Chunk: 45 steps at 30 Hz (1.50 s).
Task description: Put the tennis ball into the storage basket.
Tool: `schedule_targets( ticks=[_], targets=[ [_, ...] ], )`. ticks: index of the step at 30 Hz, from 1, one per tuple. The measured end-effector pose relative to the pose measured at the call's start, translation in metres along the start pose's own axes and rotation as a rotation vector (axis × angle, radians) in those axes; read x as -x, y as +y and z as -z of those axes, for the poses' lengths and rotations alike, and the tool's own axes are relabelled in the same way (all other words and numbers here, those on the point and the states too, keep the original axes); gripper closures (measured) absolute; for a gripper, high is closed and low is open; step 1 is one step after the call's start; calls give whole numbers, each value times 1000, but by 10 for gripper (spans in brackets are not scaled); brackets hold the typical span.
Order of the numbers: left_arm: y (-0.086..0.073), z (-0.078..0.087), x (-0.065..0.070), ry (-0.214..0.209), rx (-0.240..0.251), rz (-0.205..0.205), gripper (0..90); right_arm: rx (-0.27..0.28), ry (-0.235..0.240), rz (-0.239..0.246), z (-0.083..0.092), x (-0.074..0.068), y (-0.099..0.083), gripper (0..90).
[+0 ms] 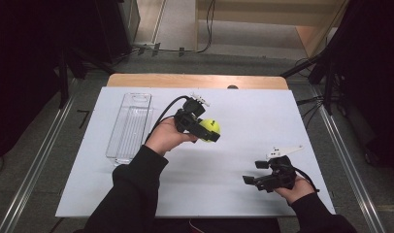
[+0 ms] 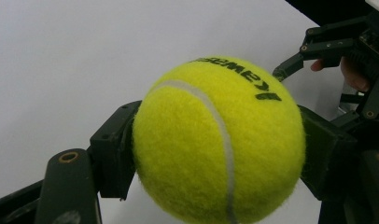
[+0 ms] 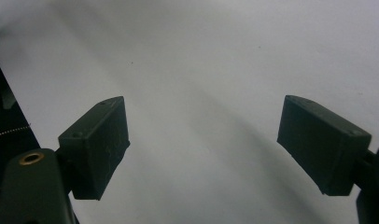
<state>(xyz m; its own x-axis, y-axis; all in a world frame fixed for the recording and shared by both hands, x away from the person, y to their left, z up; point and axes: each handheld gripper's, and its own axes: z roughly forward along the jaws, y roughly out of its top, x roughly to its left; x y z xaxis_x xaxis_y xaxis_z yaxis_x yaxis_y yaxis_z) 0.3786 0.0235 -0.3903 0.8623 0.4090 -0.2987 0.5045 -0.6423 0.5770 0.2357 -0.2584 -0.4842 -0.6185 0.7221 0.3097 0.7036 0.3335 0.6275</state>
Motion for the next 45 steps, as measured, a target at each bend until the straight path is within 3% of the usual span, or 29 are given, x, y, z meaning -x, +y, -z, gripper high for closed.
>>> schedule_targets(
  ticks=[11, 36, 45],
  targets=[
    [-2, 14, -2, -8, 12, 12, 262, -1, 2, 6, -1, -1, 1, 146],
    [-15, 41, -15, 40, 23, 43, 262, -10, 5, 32, -7, -1, 8, 146],
    [-22, 51, -20, 56, 40, 74, 262, -15, 11, 42, -8, -2, 9, 146]
  ],
)
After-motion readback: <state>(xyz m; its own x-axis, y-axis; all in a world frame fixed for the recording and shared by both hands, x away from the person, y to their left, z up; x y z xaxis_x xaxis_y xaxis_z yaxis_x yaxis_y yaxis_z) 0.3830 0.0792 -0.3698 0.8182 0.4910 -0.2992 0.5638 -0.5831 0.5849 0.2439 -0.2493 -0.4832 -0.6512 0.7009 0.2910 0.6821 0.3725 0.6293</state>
